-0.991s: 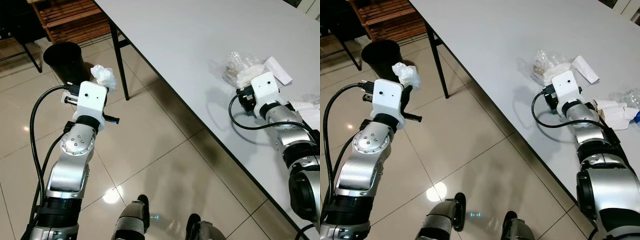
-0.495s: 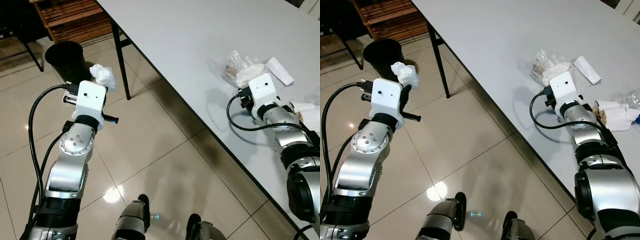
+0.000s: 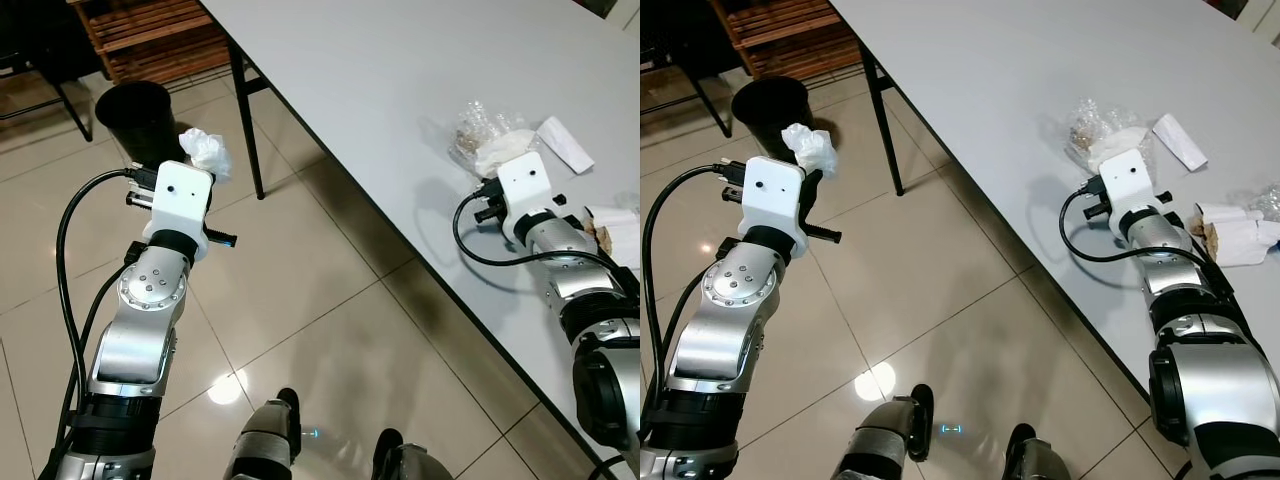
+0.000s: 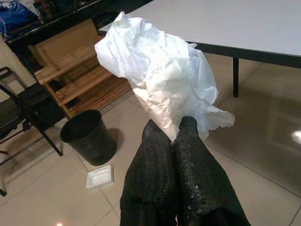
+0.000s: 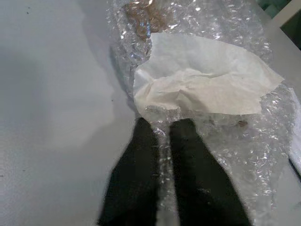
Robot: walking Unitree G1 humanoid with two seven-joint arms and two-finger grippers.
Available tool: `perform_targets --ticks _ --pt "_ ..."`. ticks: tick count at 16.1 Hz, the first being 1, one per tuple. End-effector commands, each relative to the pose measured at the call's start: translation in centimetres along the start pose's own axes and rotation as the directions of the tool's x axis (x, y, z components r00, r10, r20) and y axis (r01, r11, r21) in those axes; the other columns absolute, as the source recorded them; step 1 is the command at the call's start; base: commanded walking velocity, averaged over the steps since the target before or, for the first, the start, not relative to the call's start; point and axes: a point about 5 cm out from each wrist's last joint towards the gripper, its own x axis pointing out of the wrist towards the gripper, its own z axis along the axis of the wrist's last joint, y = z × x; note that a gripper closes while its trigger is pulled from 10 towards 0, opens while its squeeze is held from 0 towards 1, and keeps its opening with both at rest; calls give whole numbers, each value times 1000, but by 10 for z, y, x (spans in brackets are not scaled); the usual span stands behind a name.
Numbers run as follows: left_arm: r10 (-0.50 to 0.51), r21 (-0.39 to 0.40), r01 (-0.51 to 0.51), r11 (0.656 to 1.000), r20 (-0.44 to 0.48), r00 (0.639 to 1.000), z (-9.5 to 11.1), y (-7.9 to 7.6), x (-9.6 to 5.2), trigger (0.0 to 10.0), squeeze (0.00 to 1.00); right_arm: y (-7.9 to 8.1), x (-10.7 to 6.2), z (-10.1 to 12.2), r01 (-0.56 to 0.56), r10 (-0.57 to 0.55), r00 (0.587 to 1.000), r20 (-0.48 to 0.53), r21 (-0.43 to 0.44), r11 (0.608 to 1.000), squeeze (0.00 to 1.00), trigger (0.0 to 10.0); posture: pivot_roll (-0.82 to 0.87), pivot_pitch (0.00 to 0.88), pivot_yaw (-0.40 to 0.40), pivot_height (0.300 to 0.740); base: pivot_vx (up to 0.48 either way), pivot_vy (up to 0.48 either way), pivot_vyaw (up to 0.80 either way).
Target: Picking trash to rubbish bin
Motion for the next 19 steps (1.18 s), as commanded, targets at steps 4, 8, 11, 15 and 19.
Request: perform_targets --ticks 4,8,11,15,19 --pt "-26 -29 26 999 20 999 3 -12 4 0 0 -4 -13 -29 30 -22 996 -88 87 996 0 0 542 247 -18 740 0 0 0" --pt "-41 -53 43 998 37 998 3 -23 10 0 0 -13 -18 -31 114 -108 993 -39 187 976 0 0 492 217 -29 740 0 0 0" --pt "-60 -73 64 995 54 997 5 -33 18 0 0 -21 -18 -23 196 -214 977 16 341 920 0 0 443 192 -32 740 0 0 0" --pt "-106 -113 116 987 90 990 10 -54 26 0 0 -18 -16 13 145 -234 946 223 354 924 0 0 347 163 -30 740 0 0 0" --pt "-131 -158 151 976 129 983 19 -72 35 0 0 -2 -41 31 147 -281 902 328 378 914 0 0 265 143 -36 740 0 0 0"
